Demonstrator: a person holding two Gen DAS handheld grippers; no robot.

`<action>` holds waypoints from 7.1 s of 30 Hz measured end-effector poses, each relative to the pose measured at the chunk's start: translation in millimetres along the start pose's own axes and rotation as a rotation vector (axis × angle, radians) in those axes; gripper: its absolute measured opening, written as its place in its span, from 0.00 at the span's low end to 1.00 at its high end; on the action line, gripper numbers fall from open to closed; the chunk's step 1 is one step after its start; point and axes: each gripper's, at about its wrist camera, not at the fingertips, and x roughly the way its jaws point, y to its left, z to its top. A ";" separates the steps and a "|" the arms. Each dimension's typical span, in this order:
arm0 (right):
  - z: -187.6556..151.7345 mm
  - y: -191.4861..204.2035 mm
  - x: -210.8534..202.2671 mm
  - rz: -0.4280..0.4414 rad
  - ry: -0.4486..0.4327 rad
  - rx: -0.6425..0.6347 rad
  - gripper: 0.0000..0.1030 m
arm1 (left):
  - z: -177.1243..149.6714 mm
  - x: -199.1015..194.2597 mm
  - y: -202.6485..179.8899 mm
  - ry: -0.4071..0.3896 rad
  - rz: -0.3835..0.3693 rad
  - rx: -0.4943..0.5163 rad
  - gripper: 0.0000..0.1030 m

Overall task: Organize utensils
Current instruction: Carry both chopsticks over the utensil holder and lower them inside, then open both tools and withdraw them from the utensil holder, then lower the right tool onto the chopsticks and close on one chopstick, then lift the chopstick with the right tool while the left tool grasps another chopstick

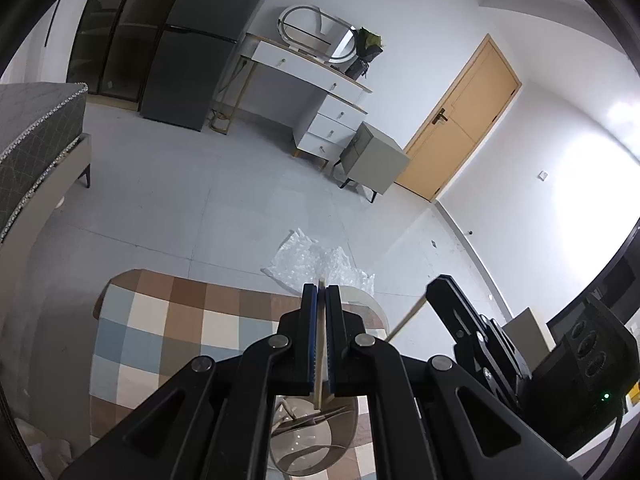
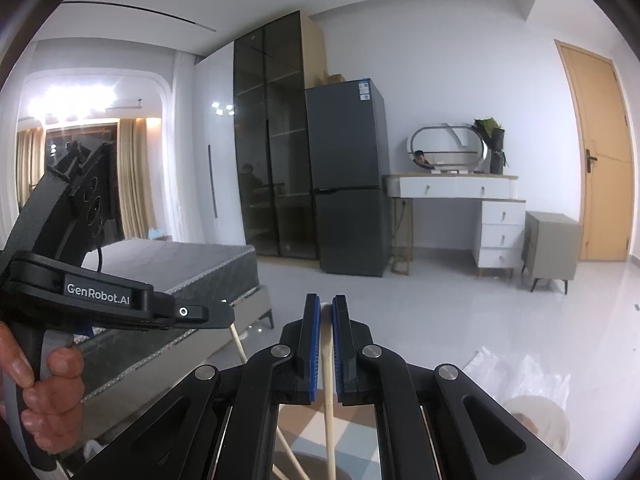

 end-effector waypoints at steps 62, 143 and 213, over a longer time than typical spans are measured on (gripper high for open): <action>-61.8 40.5 -212.2 -0.119 0.019 0.202 1.00 | -147.3 -118.4 -66.4 -0.091 0.372 0.275 0.89; -222.4 5.1 -12.4 -0.157 0.792 0.217 0.03 | -221.8 7.2 77.7 0.394 0.443 -0.175 0.88; -150.3 -20.8 -164.7 -0.111 0.301 0.482 0.03 | -199.0 -3.9 -32.2 0.166 0.200 0.220 0.00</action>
